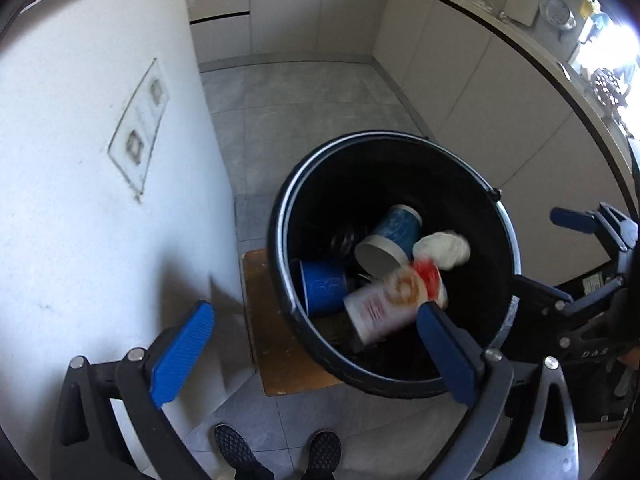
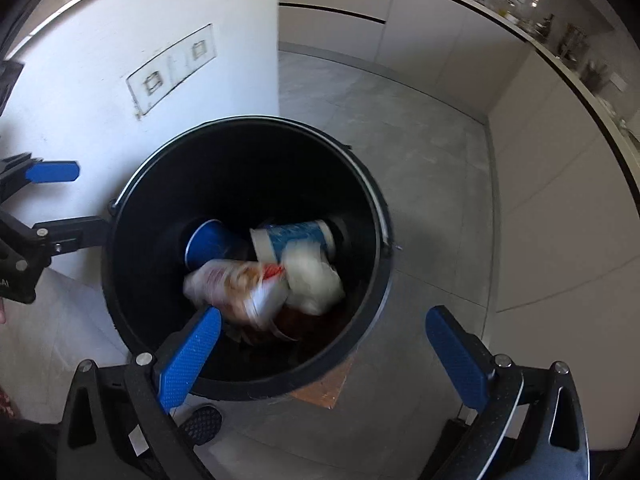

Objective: Collect trash

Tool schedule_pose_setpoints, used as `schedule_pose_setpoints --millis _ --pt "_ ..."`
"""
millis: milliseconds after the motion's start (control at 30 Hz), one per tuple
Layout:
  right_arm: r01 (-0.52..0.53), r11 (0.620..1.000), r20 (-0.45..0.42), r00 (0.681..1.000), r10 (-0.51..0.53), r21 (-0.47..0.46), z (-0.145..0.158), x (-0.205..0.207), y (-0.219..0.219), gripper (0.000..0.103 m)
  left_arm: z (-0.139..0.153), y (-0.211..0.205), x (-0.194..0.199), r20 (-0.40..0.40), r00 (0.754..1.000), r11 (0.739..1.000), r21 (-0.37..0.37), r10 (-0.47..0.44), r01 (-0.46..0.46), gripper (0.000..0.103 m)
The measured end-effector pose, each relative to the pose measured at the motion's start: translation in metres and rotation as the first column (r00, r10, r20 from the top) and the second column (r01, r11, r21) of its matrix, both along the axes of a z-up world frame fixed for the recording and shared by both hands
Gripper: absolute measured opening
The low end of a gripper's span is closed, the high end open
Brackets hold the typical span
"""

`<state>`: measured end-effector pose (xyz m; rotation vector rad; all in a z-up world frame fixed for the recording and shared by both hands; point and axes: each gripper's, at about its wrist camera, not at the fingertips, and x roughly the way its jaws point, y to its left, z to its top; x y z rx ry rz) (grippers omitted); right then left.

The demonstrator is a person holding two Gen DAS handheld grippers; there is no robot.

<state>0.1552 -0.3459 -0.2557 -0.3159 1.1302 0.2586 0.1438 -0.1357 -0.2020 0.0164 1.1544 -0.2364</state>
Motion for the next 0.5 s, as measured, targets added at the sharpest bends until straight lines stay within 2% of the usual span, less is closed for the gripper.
schedule_pose_setpoints --millis 267,367,500 --pt "0.068 0.997 0.019 0.997 -0.069 0.029 0.006 -0.01 -0.001 0.103 0.022 0.003 -0.006 0.049 0.999 1.0 0.021 0.007 -0.008 0.102" --pt "0.117 0.992 0.033 0.992 -0.119 0.044 0.019 -0.011 0.004 0.103 0.035 0.006 -0.013 0.077 0.997 1.0 0.019 0.007 -0.008 0.102" --pt "0.191 0.978 0.047 0.98 -0.195 0.078 0.052 -0.019 0.007 0.103 0.054 0.007 -0.023 0.107 0.994 1.0 0.018 0.011 -0.014 0.102"
